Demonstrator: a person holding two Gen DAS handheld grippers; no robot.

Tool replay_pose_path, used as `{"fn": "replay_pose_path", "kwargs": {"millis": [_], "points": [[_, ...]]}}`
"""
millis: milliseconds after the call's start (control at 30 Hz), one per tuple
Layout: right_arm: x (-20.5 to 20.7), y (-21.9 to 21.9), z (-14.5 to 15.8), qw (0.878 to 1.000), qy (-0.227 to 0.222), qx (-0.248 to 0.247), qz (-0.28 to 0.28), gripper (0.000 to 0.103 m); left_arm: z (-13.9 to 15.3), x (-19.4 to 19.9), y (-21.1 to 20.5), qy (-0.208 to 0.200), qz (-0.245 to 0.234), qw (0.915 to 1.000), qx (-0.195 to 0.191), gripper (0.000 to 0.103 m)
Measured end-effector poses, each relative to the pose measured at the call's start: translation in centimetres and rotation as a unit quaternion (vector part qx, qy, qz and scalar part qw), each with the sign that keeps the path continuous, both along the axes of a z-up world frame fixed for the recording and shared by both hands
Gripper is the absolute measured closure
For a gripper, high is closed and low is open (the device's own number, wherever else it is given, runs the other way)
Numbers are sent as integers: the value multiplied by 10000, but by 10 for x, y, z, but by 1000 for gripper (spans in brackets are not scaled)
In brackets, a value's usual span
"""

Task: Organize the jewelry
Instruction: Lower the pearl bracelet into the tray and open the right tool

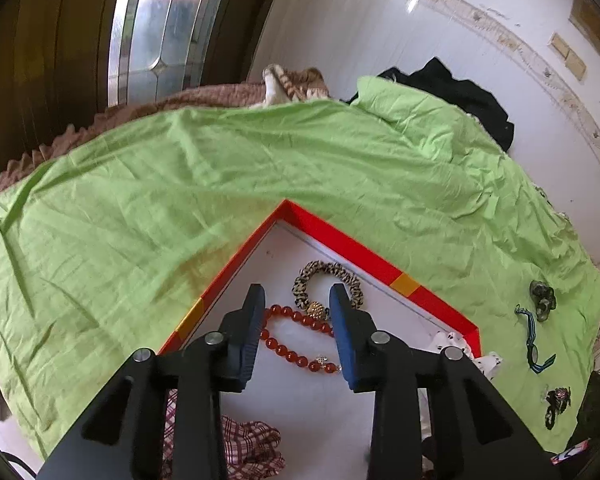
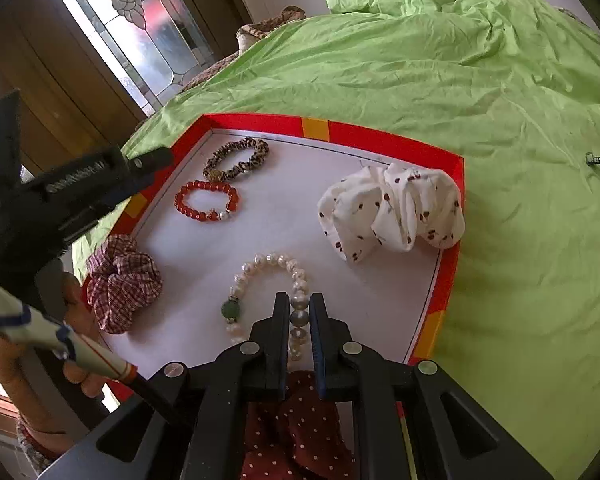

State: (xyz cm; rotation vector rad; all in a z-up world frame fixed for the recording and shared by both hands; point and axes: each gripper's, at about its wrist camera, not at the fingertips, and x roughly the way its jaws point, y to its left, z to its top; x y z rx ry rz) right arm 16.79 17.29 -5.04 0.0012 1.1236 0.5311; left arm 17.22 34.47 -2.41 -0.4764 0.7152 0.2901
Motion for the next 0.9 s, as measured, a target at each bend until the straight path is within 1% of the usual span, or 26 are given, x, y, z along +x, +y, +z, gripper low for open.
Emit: {"fn": "replay_pose_path", "kwargs": {"millis": [33,67,100,167,367,567,733,800,900], "points": [[-1,1,1,10000,-28,-20,15,92,2,-1,-2,-40,7,10000,52,69],[-2,1,2,10000,-63,-42,23,89,3,-2,-3,-56,8,9999,92,66],[-4,0,4,9999,-104,-52,29,82,3,-2,-5,-55,10,9999,155,63],[-9,-2,10,9997,-238,-36,14,73,3,-2,-9,-25,10,9997,247,63],[-23,-11,22,9990,-436,-39,2,73,0,0,-20,116,-50,9986,505,63],[-43,-36,31,9983,-558,-63,-169,71,-1,0,-38,169,-190,9965,799,63],[-66,-69,39,9960,-765,-152,-425,65,5,-4,-66,142,-376,9903,1327,62],[-76,-84,40,9945,-862,-250,-545,63,7,-5,-77,109,-471,9880,1467,58],[-87,-103,38,9928,-911,-414,-654,62,10,-7,-94,65,-606,9834,1707,57]]}}
